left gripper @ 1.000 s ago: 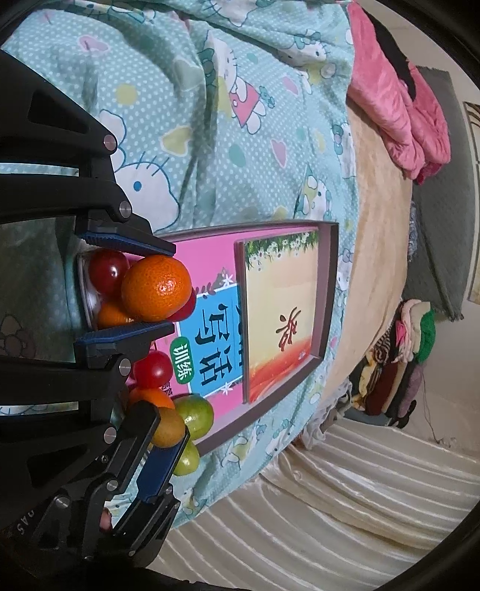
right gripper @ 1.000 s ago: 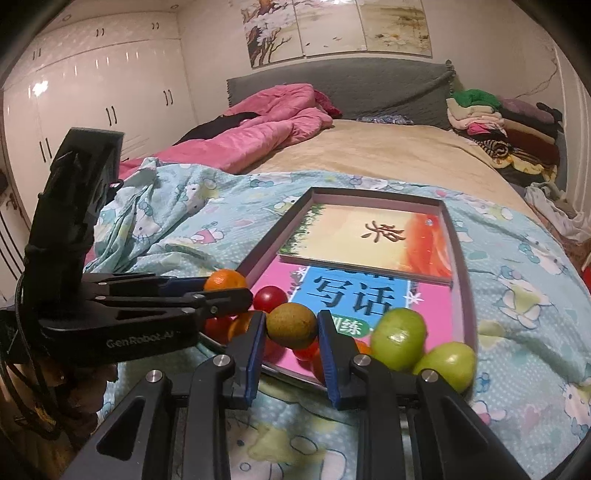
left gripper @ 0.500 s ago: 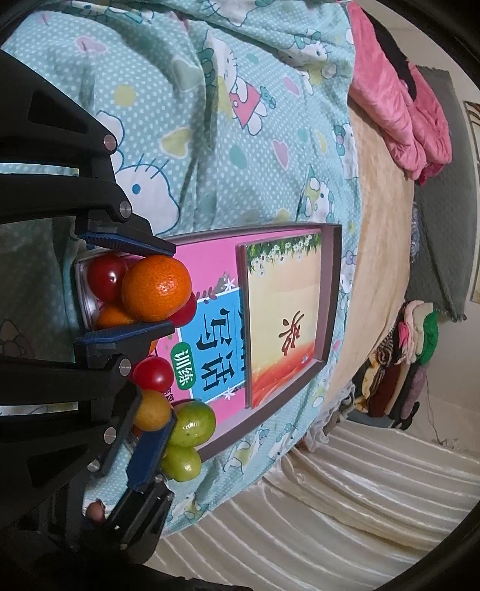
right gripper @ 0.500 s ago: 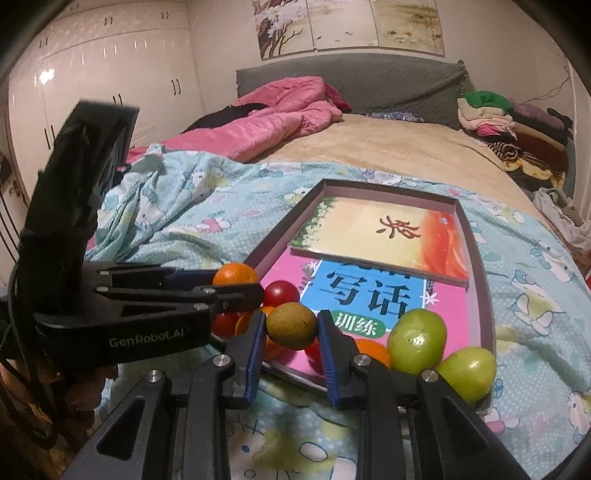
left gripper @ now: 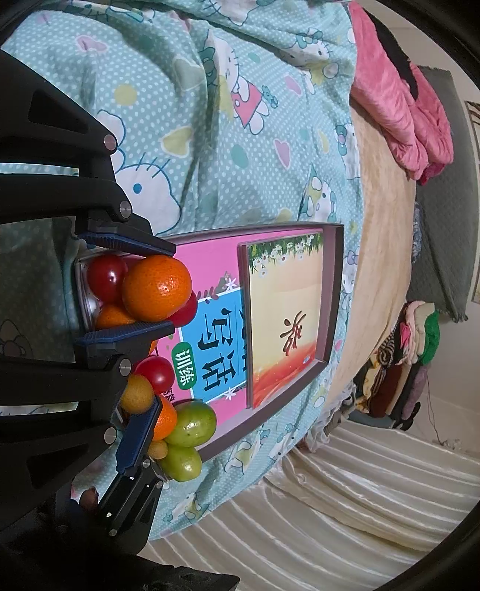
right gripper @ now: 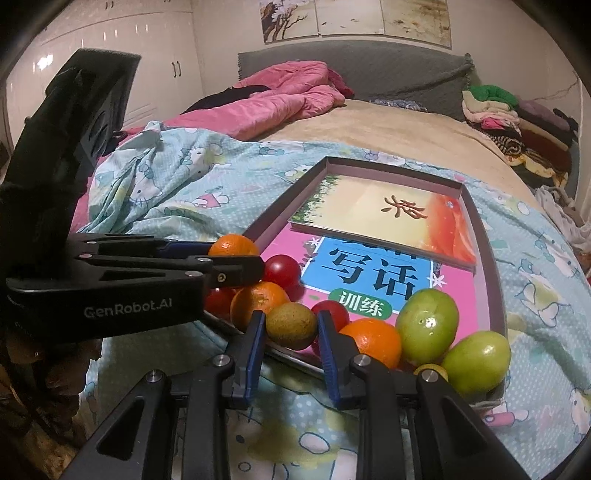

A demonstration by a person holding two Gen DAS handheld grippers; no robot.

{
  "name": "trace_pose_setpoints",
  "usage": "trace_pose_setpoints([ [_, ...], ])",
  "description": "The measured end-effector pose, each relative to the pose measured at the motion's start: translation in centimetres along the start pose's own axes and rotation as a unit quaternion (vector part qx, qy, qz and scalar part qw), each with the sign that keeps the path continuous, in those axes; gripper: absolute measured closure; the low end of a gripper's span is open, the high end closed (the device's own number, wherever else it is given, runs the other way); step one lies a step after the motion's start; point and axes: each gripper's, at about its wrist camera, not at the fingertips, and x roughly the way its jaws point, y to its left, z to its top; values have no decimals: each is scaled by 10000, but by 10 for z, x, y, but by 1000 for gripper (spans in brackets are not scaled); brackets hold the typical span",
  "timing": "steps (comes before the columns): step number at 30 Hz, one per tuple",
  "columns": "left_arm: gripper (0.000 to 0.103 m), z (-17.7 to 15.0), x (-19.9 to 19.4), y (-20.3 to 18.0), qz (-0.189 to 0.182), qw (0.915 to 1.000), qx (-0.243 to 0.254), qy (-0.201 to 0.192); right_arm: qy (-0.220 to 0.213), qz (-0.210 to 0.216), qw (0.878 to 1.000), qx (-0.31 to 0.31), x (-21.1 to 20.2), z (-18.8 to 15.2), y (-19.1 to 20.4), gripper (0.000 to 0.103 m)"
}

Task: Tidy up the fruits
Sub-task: 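Lower the held tangerine and brown fruit into the tray with both grippers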

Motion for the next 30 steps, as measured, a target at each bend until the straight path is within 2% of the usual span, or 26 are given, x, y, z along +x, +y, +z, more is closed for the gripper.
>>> trace_pose_setpoints([
  [7, 67, -1, 1, 0, -17, 10000, -29, 22, -15, 6, 10000, 36, -1, -1, -1, 74],
  [10, 67, 0, 1, 0, -19, 10000, -27, 27, -41, 28, 10000, 17, -2, -2, 1, 68],
  [13, 67, -1, 1, 0, -14, 10000, -19, 32, -108, 63, 9999, -5, -6, -2, 2, 67],
  [15, 67, -1, 1, 0, -24, 10000, -34, 43, -154, 37, 9999, -45, -8, -2, 4, 62],
  [16, 67, 0, 0, 0, -29, 10000, -41, 46, -164, 8, 9999, -49, -9, -1, 4, 56],
  [21, 66, 0, 0, 0, -25, 10000, -41, 52, -266, -61, 9996, 9, -14, 0, 2, 50],
  [25, 60, -1, 0, -1, -68, 10000, -30, 54, -299, -98, 9994, 158, -19, 0, -4, 39],
  [30, 56, -2, -1, -6, -49, 10000, 61, 45, -323, -230, 9990, 202, -25, -1, -8, 37],
])
